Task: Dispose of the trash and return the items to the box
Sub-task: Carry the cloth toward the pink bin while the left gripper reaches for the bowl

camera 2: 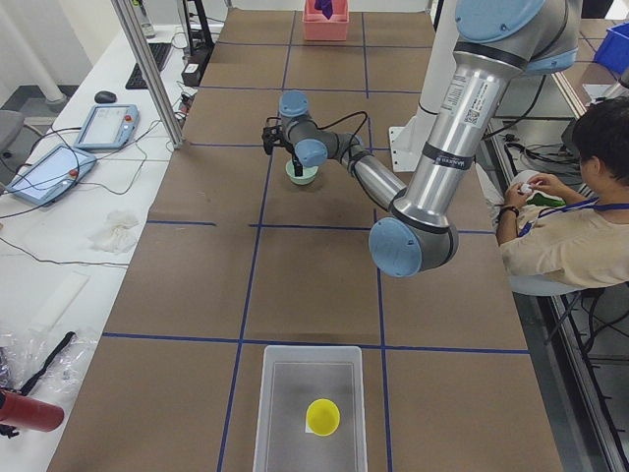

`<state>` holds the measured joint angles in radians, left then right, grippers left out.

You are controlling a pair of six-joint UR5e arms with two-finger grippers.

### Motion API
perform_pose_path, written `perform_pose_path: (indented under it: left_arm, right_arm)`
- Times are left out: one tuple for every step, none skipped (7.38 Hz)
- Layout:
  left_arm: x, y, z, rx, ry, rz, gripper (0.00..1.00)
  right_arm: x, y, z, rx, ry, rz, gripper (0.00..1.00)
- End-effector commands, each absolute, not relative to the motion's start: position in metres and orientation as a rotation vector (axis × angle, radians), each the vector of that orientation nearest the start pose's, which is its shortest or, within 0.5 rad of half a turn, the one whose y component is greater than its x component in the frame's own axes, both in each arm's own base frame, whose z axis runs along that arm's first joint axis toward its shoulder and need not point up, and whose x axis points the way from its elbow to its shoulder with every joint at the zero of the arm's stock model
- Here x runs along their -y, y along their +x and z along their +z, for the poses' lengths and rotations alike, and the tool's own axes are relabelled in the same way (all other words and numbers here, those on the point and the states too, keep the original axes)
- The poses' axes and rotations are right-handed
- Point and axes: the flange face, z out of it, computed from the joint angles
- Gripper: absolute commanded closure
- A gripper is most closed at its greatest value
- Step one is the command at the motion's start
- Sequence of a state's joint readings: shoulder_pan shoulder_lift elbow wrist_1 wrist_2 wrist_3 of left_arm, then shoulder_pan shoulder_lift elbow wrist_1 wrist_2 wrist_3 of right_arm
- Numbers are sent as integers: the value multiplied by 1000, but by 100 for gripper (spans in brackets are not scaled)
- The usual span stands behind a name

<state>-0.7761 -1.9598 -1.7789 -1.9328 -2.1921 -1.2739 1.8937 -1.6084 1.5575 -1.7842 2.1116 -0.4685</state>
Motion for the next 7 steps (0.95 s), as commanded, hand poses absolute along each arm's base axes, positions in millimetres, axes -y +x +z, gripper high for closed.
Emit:
perform_pose_path:
  left_arm:
    - [475,397,300,-1081,-59,-162,1]
    - [465,417,306,-1060,-89,-191,1]
    - [451,440,307,-1036,-89,-199,1]
    - [438,463,314,-1000,-55,-209,1]
    - [429,478,323,-964,-24,-215,1]
    - [429,482,327,-918,-29,-228,3]
    - [428,489,321,-877,-35,-228,6]
  right_arm:
    - [395,196,769,653,-84,-89,79]
    - [396,189,784,669,-58,-101,1]
    - [395,183,796,703,-15,-104,0]
    - [402,179,791,711,28,-120,0]
    - [410,174,783,736,80,-139,0]
    - [415,169,779,743,118,-160,0]
    - [416,168,778,743,125,-166,0]
